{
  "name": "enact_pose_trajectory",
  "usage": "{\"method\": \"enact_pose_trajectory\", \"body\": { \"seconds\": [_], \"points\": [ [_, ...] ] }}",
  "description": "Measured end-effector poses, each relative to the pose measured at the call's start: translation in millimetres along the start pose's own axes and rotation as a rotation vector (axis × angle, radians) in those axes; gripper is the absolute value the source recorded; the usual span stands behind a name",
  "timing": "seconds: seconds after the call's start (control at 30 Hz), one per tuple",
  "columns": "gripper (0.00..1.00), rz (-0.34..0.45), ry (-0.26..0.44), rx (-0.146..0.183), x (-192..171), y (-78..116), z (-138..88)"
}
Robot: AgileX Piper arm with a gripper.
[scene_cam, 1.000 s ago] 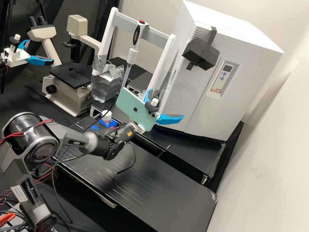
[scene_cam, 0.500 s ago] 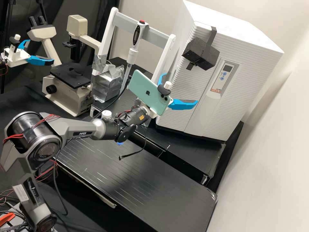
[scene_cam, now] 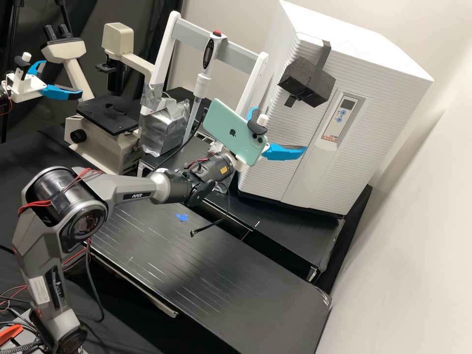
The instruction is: Open the door
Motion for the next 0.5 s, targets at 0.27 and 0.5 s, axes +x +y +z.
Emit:
{"method": "enact_pose_trajectory", "body": {
  "seconds": [0.27,0.5],
  "points": [
    [0.00,-0.002,-0.003,-0.001,3.0,-1.0,1.2],
    [0.00,-0.008,-0.010,-0.002,4.1,-3.3,4.0]
  ]
}}
